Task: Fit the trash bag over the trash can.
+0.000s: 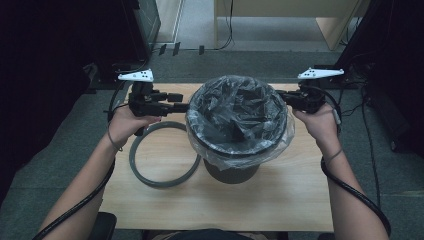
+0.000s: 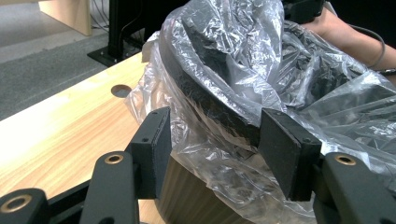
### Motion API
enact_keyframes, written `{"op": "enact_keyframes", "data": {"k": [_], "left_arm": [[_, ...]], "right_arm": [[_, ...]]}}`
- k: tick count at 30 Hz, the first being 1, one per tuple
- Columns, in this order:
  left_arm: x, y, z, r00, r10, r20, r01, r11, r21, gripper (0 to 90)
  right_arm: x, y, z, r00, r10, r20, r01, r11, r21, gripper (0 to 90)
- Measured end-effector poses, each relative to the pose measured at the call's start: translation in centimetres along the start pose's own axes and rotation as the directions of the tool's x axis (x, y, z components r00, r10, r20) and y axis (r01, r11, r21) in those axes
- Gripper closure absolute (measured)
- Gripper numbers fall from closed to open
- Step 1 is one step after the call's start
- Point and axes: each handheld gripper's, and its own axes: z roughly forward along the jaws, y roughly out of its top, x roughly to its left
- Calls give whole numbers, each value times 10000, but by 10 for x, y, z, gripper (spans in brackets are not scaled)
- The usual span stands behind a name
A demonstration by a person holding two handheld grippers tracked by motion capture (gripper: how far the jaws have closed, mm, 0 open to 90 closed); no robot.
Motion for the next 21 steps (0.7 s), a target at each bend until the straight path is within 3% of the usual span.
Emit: {"op": "enact_keyframes", "data": {"k": [3,9,21], "left_arm": [[1,1,1,9998,133,-159,-130,9997,189,433],[3,1,-3,9982,468,-381,-461,9988,186,401],[16,-12,-18,9874,969,-1252,-900,9941,601,384]], "right_arm": [[-1,-2,1,9997,-133,186,133,9999,-3,839],[-7,-4,-12,9997,74,254,-54,9968,-793,691],[-21,-23,-43,9976,449,532,-394,9942,-1000,600]]}}
